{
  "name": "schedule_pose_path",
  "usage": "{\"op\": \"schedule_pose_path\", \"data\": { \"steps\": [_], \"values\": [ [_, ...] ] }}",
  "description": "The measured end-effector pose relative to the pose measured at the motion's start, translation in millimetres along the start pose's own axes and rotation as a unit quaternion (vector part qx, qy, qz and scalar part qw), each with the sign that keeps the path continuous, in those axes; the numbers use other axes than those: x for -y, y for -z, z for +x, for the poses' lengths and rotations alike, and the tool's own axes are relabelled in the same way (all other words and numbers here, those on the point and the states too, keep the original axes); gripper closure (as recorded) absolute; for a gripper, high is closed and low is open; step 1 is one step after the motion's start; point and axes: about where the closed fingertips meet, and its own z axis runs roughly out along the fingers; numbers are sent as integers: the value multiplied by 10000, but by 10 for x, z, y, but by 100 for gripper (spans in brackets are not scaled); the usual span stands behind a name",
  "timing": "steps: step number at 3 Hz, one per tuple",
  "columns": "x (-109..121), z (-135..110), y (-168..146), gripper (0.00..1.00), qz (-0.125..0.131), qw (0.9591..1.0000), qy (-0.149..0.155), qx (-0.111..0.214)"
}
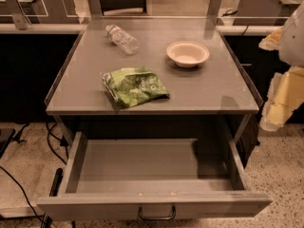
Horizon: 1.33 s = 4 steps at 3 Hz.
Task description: Place green jalapeno chip bag into top drawer
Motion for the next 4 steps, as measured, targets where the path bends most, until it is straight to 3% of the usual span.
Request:
{"op": "schedule_pose_path", "data": {
  "steps": [1, 2, 4],
  "values": [
    [6, -6, 8, 0, 30, 10000, -4, 17],
    [80, -76, -36, 0, 87, 9995, -73, 289],
    [318, -397, -273, 0, 129, 9928, -378, 1133]
  ]
}}
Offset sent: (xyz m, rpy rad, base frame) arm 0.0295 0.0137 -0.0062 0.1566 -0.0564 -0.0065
